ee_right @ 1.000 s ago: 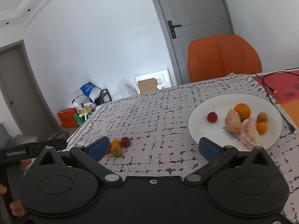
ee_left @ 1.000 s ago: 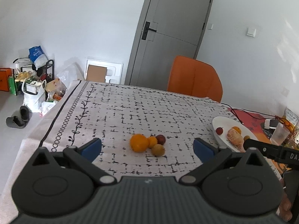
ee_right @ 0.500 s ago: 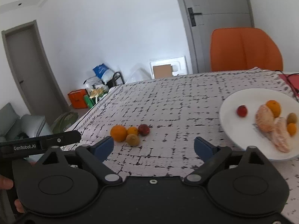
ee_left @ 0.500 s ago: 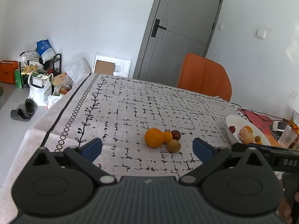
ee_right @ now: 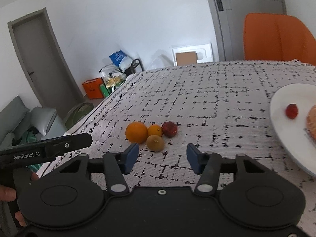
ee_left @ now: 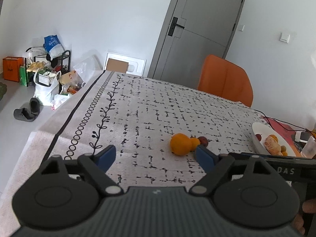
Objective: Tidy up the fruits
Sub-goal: 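Move both open tools back toward the remaining fruit row, then grasp a small yellow-brown fruit with the right tool while the left tool grasps the large orange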
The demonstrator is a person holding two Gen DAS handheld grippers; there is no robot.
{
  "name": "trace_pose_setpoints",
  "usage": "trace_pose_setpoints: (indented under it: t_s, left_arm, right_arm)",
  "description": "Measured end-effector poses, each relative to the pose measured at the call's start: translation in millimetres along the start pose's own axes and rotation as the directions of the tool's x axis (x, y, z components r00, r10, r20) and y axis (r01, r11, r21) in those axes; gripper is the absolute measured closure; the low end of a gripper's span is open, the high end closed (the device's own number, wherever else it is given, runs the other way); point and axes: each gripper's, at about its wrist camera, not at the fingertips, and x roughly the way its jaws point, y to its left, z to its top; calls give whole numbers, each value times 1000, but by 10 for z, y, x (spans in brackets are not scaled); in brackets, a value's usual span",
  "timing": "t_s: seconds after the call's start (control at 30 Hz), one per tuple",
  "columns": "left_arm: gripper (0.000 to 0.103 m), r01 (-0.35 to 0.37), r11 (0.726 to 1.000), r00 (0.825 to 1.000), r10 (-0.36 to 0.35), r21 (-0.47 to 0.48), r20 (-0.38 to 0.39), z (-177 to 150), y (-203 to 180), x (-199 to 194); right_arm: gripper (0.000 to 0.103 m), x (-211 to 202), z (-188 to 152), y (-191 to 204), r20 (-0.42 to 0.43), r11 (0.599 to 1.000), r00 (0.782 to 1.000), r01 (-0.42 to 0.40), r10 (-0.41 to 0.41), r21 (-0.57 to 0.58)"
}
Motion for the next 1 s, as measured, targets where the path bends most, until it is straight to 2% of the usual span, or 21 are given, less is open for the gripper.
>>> trace_pose_setpoints:
  t_s: [0.3,0.5,0.53,0.57,0.7,1.0]
  left_arm:
    - [26,-3,1000,1000,2,-18,-24,2,122,139]
    - [29,2,1000,999,-2,-15,-33,26,142,198]
    - [29,3,1000,999,-3,-14,-35,32,139,208]
    - [29,6,1000,999,-6,-11,-37,40,131,222]
    - [30,17,1000,999,-17,6,-36,54,75,273]
    - [34,49,998,998,-48,28,-51,61,-89,443]
  right_arm:
    - [59,334,37,41,-56,1000,998,-20,19,-11]
    - [61,476,68,68,-61,999,998,-18,16,-26]
    - [66,501,66,70,-63,999,998,-21,20,-29]
    - [78,524,63,70,-69,999,997,-26,23,-32]
    - [78,500,62,27,-61,999,997,-44,43,-12]
    - [78,316,71,-79,-31,1000,999,-10,10,-6]
